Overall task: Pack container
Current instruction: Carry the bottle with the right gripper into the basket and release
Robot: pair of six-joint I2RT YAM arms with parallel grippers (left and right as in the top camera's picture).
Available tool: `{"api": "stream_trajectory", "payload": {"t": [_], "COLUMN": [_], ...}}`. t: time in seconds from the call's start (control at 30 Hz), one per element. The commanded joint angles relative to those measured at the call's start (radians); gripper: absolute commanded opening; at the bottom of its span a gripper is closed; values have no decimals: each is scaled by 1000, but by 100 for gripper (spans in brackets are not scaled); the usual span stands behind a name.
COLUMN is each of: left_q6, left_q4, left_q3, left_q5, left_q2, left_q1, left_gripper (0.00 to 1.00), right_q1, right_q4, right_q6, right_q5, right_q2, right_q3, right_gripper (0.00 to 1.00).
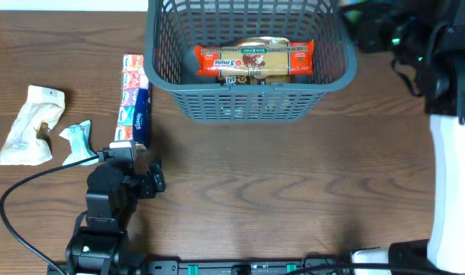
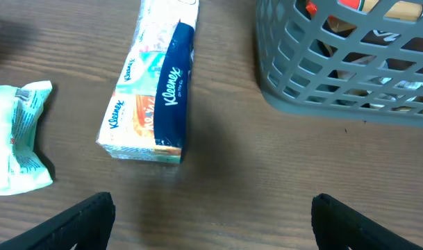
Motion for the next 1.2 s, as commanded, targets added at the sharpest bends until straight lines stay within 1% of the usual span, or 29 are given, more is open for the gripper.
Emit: {"api": "stream_trajectory", "payload": {"t": [0.0, 0.13, 0.27, 0.4, 0.53, 0.63, 0.77, 0.8, 0.83, 0.87, 1.03, 1.1, 1.17], "left_q6": [-5, -5, -5, -5, -5, -5, -5, -5, -5, -5, -5, -5, -5], "left_q4": [0, 1, 0, 0, 0, 0, 0, 0, 0, 0, 0, 0, 0], "left_q3": [23, 23, 23, 23, 23, 23, 23, 23, 23, 23, 22, 22, 22], "left_q5": [-8, -8, -8, -8, -8, -8, -8, -8, -8, -8, -8, -9, -8], "left_q2": [-1, -1, -1, -1, -1, -1, -1, -1, -1, -1, -1, 0, -1], "left_q1": [-3, -3, -3, -3, -3, -3, -3, -3, -3, -3, -3, -3, -3], "left_gripper": [90, 90, 90, 90, 90, 90, 90, 90, 90, 90, 91, 90, 90], "right_q1": [84, 134, 146, 143, 137, 129, 126, 126, 126, 126, 125, 110, 88], "right_q4": [-9, -6, 24, 39, 4, -31, -64, -69, -70, -68, -52, -36, -19], "right_q6": [-273, -350, -358, -315, -266, -232, -223, -224, -223, -223, -182, -182, -182], "right_q5": [35, 36, 52, 88, 90, 90, 90, 90, 90, 90, 43, -37, -114], "right_q2": [52, 141, 277, 396, 489, 546, 579, 579, 579, 570, 504, 458, 421], "right_q3": [20, 20, 20, 21, 21, 21, 21, 21, 21, 21, 74, 122, 167], "right_gripper": [1, 1, 1, 1, 1, 1, 2, 13, 31, 47, 59, 67, 77]}}
